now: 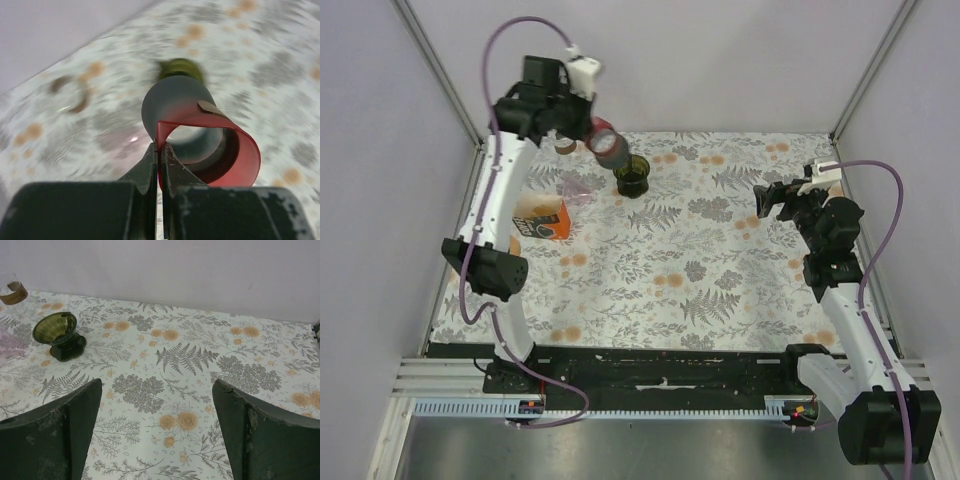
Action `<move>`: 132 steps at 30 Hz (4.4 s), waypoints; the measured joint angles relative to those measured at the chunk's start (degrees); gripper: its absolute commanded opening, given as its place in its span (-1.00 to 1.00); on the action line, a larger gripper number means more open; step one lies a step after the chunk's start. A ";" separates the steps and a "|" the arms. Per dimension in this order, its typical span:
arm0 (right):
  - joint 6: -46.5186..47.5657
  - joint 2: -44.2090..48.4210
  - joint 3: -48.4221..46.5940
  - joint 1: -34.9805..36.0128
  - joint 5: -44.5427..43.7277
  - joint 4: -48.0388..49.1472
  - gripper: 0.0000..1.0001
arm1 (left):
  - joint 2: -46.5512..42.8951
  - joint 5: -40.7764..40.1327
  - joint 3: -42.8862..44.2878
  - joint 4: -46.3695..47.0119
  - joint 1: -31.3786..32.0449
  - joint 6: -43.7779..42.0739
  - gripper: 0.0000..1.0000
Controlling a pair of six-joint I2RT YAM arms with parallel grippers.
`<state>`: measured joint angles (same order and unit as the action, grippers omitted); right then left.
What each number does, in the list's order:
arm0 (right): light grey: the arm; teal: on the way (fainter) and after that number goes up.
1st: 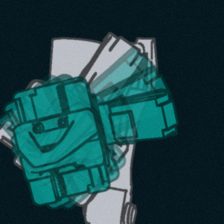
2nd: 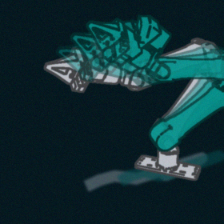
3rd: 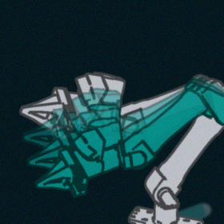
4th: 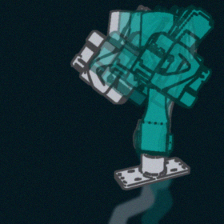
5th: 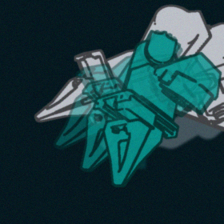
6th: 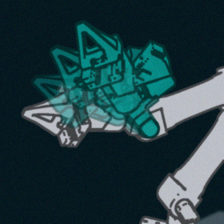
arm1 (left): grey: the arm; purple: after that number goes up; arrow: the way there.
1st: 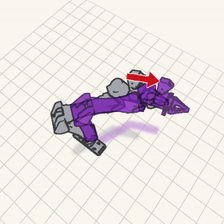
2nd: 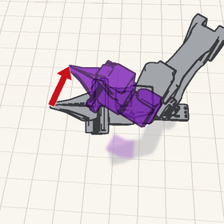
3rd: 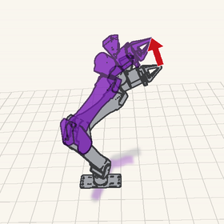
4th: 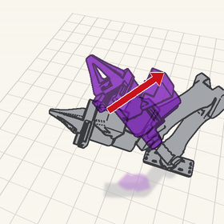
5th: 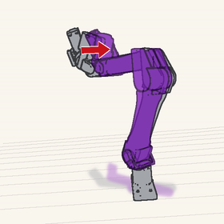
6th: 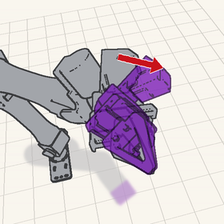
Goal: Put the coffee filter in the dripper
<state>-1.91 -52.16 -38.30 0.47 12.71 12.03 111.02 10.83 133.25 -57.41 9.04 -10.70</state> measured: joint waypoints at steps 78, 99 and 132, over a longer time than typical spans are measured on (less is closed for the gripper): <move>7.72 -9.81 -13.33 0.00 8.39 -10.62 0.96 | -11.10 -10.71 -57.16 10.14 -31.41 -0.85 0.14; 3.45 -10.45 -17.64 0.00 10.36 -14.71 0.96 | -6.56 -11.15 -63.28 20.48 -31.41 -0.98 -0.13; 2.05 -12.15 -35.39 13.53 10.62 -23.74 0.96 | -10.97 7.50 -24.68 7.04 -33.86 1.92 -0.96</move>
<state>0.14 -64.31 -73.69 14.00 23.33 -11.70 100.05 18.33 108.57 -50.37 -24.82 -8.78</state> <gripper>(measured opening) 0.982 0.041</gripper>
